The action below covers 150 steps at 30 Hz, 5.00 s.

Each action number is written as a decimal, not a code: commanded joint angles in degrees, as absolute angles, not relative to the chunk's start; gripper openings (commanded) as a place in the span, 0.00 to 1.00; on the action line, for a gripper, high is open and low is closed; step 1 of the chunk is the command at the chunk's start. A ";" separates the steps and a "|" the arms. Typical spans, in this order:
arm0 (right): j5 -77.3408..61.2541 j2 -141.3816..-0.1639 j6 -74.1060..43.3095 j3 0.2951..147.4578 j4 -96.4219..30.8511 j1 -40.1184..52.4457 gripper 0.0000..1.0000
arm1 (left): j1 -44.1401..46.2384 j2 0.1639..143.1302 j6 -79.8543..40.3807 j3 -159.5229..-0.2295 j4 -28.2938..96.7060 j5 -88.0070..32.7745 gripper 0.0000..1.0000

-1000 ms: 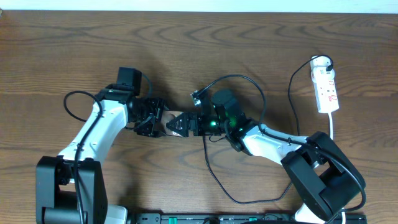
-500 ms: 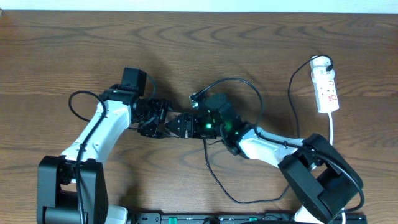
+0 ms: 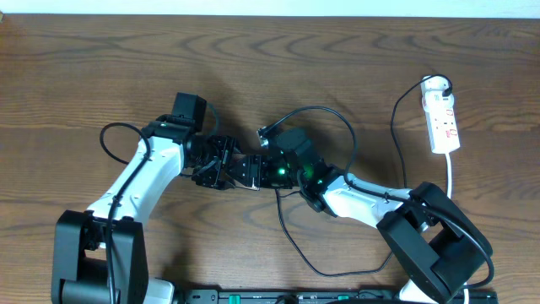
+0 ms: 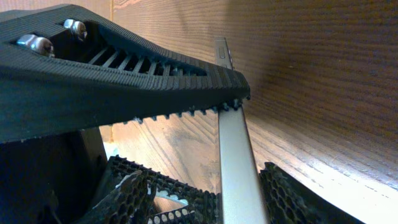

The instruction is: Plug charger to phone and switch on socket

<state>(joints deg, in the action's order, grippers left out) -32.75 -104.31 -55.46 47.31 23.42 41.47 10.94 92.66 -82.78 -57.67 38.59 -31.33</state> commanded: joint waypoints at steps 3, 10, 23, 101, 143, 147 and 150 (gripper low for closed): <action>-32.03 -104.71 -55.75 47.88 23.40 42.02 0.49 | 12.32 91.20 -83.09 -57.98 38.76 -34.09 0.08; -32.03 -104.71 -55.72 47.88 23.38 42.02 0.44 | 12.32 91.20 -83.09 -57.98 38.65 -34.06 0.07; -31.59 -104.71 -55.72 47.88 23.38 42.02 0.34 | 12.32 91.20 -83.09 -57.98 38.48 -34.06 0.08; -38.87 -104.68 -114.08 47.88 55.09 27.46 0.01 | 1.23 78.65 -64.86 -55.61 8.40 -44.99 0.90; -24.10 -104.68 -117.54 47.90 66.70 38.13 0.01 | 1.23 78.98 -68.07 -55.61 5.80 -35.29 0.73; -24.08 -104.68 -117.54 47.90 66.70 38.81 0.01 | 1.26 78.98 -68.05 -55.61 5.63 -35.29 0.66; -24.08 -104.68 -117.54 47.90 66.70 39.27 0.02 | 1.26 78.98 -68.03 -55.61 5.63 -35.29 0.60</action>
<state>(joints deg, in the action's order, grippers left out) -24.93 -105.14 -117.01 47.16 65.65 38.35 1.54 79.00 -68.31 -56.47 5.91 -35.64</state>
